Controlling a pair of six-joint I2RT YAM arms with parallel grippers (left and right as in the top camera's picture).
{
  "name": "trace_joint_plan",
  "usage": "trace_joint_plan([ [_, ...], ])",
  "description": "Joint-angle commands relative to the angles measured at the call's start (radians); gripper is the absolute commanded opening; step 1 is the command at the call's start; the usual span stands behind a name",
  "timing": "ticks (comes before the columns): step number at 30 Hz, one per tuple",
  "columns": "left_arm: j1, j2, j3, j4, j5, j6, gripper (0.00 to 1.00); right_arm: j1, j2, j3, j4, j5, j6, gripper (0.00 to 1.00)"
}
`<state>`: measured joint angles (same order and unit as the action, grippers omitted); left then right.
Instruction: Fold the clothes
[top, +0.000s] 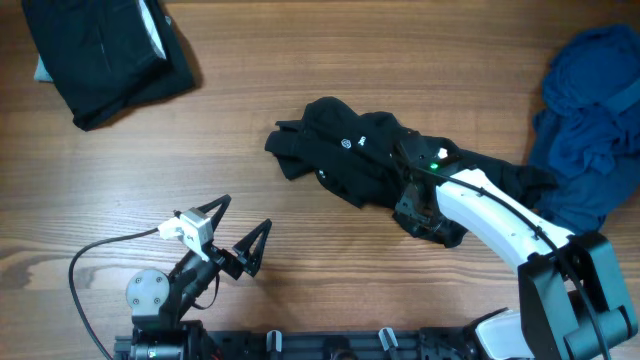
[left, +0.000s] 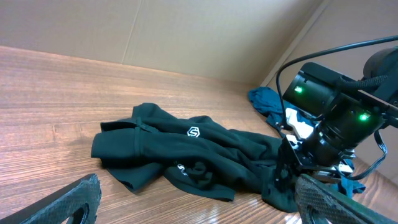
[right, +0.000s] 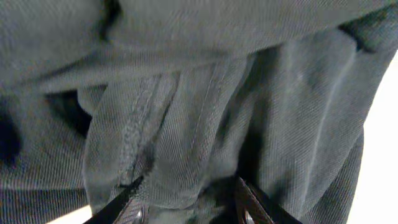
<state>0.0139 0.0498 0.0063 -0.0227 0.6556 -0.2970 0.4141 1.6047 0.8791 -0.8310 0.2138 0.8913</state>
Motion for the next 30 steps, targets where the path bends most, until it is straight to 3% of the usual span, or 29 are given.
trace_joint_plan([
  [1,-0.006,0.005,-0.001,0.003,-0.003,0.002,1.00,-0.003,0.026,-0.006,0.010,0.063,-0.001,0.45],
  [13,-0.006,0.005,-0.001,0.002,-0.040,0.002,1.00,-0.003,0.026,-0.006,-0.002,0.085,-0.002,0.45],
  [17,-0.006,0.005,-0.001,0.002,-0.040,0.002,1.00,-0.003,0.026,-0.007,-0.007,0.076,0.000,0.27],
  [22,-0.006,0.005,-0.001,0.002,-0.040,0.002,1.00,-0.003,0.026,-0.023,0.008,0.039,0.002,0.19],
  [25,-0.006,0.005,-0.001,0.003,-0.040,0.002,1.00,-0.003,0.026,-0.051,0.031,0.026,0.004,0.04],
  [30,-0.006,0.005,-0.001,0.003,-0.039,0.000,1.00,-0.003,0.024,-0.059,0.029,0.005,0.027,0.04],
])
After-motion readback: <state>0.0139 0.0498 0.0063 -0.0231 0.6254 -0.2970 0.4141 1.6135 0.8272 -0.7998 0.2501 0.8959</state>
